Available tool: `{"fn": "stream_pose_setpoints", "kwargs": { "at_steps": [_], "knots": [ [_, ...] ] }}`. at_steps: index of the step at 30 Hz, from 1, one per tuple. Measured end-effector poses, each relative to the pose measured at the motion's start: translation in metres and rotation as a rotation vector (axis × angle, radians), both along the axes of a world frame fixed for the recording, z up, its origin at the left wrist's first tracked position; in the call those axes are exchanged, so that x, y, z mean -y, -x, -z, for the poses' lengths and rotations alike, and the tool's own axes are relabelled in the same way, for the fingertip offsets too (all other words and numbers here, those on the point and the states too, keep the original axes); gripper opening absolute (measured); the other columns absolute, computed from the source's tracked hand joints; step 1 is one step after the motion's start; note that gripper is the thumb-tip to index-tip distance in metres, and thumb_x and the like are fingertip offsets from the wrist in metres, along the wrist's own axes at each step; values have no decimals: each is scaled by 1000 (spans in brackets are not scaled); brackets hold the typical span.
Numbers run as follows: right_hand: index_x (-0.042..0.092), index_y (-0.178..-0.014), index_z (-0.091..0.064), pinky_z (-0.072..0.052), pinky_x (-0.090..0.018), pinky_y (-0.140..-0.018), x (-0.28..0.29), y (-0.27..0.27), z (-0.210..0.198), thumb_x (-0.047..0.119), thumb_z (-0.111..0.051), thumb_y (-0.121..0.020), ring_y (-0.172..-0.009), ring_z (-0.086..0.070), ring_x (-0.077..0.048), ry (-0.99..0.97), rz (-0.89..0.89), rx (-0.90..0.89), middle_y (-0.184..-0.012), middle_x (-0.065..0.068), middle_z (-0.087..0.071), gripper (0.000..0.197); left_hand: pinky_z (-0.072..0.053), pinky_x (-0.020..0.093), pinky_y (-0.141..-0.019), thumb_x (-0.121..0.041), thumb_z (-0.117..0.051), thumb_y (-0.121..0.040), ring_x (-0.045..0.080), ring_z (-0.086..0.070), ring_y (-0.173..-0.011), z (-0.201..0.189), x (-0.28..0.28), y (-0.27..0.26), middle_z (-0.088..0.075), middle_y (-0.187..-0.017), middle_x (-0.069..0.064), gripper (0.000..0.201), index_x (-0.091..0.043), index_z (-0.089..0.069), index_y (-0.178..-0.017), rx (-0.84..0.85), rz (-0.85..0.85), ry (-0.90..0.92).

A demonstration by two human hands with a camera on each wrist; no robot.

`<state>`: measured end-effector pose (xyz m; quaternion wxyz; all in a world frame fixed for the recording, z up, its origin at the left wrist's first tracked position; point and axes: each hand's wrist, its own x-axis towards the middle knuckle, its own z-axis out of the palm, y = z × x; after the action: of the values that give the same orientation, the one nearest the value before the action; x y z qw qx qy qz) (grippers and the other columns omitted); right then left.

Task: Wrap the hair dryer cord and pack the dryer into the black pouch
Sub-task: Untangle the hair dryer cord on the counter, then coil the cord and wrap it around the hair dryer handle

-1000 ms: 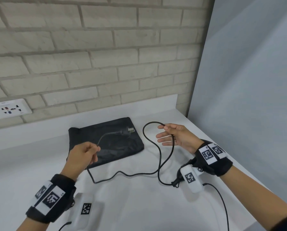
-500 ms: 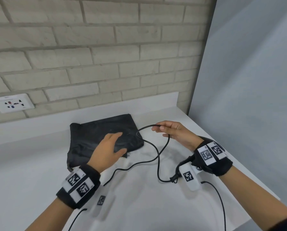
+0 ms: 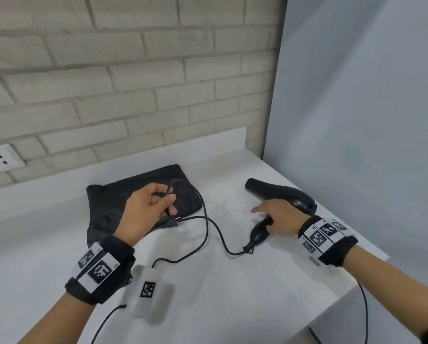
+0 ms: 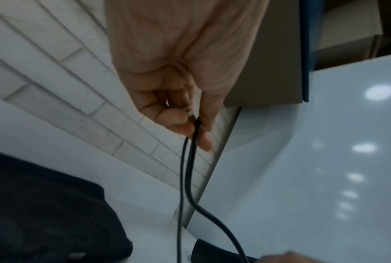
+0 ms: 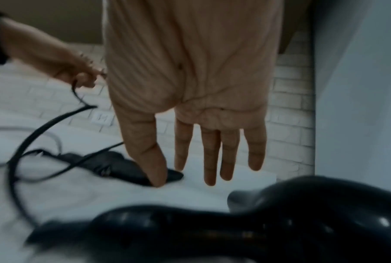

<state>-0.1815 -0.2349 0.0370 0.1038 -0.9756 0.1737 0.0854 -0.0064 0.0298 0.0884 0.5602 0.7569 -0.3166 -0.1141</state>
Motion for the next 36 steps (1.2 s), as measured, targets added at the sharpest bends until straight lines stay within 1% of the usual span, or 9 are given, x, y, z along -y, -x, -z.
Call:
{"fn": "stream_pose_setpoints", "kwargs": {
  "at_steps": [5,10,15,18,21,25,29,33,36],
  "knots": [
    [21,-132,-41,-17,-42,-110,-22,-4,33,13,-51,-84,-127,-36,-26,350,-132,-186,-129,-6,-47,50,-45,15,-46,-13,-59,-88,9,-53,-49,25,-19,1,-68,-56,2,14,-9,-58,-102,-175,-60,83],
    [17,-122,-49,-21,-39,-109,-27,-16,29,18,-47,-91,-117,-49,-26,334,-74,-216,-120,-6,-56,31,-46,27,-59,-12,-56,-90,20,-53,-61,37,-32,5,-69,-58,3,12,-7,-58,-100,-228,-57,135],
    [17,-117,-53,-36,-31,-91,-31,-8,10,6,-45,-89,-102,-55,-26,103,-50,-62,-108,-7,-59,32,-48,29,-66,-7,-54,-90,20,-59,-70,43,-40,-5,-71,-61,-2,17,-12,-53,-106,-229,-67,125],
    [21,-105,-56,-39,-30,-83,-40,-2,-9,4,-48,-84,-88,-53,-21,-136,15,135,-94,-2,-56,28,-48,29,-70,-5,-52,-91,17,-62,-72,41,-40,-7,-69,-74,6,29,-13,-43,-118,-239,-103,161],
    [15,-124,-52,-38,-24,-83,-52,3,-31,6,-56,-85,-98,-54,-19,-264,115,277,-108,0,-59,40,-50,25,-69,-2,-49,-92,16,-58,-68,37,-40,-10,-66,-79,12,36,-16,-37,-123,-266,-97,205],
    [17,-130,-46,-35,-12,-78,-61,9,-44,10,-64,-84,-87,-51,-6,-483,230,436,-104,5,-55,50,-55,17,-65,-7,-50,-93,18,-62,-71,38,-35,-16,-67,-83,12,24,-1,-53,-116,-268,-34,191],
    [6,-120,-48,-44,-35,-100,-78,18,-43,-4,-61,-84,-102,-57,-22,-888,310,614,-104,-9,-58,40,-56,16,-70,-8,-51,-92,19,-65,-86,33,-27,-10,-68,-92,7,21,-6,-58,-112,-231,68,158],
    [11,-121,-48,-51,-29,-91,-102,25,-37,3,-60,-87,-102,-64,-19,-1074,352,616,-103,-6,-65,37,-51,37,-92,-8,-54,-89,21,-64,-96,36,-25,-8,-68,-101,7,32,-9,-53,-122,-112,133,-7],
    [16,-119,-50,-52,-29,-90,-114,25,-31,6,-60,-87,-101,-64,-19,-1165,363,615,-109,-7,-66,36,-45,40,-99,-16,-54,-91,21,-60,-106,45,-24,-10,-66,-112,7,40,-9,-48,-129,15,182,-219]
  ]
}}
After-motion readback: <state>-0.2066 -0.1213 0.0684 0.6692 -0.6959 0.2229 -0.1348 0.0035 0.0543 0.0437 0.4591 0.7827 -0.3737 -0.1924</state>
